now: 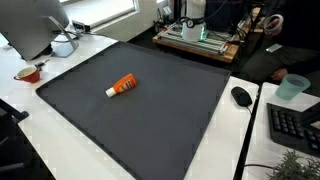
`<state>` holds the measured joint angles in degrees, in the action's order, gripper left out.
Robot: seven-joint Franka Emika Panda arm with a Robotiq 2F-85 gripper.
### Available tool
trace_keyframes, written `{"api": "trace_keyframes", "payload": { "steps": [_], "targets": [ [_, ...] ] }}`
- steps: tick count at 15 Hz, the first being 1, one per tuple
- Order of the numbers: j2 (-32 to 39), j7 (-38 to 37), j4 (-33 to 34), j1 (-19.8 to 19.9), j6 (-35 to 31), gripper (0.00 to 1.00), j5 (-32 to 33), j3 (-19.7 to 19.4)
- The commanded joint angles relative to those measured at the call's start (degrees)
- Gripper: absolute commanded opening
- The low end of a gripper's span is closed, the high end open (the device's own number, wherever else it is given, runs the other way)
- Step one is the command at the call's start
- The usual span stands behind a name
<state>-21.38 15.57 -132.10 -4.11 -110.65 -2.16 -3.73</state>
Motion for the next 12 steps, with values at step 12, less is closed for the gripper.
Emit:
{"api": "trace_keyframes", "payload": {
  "steps": [12],
  "targets": [
    [-2.07,8.40,-10.14,-0.97,-3.46,1.00,14.86,4.21]
  ]
}}
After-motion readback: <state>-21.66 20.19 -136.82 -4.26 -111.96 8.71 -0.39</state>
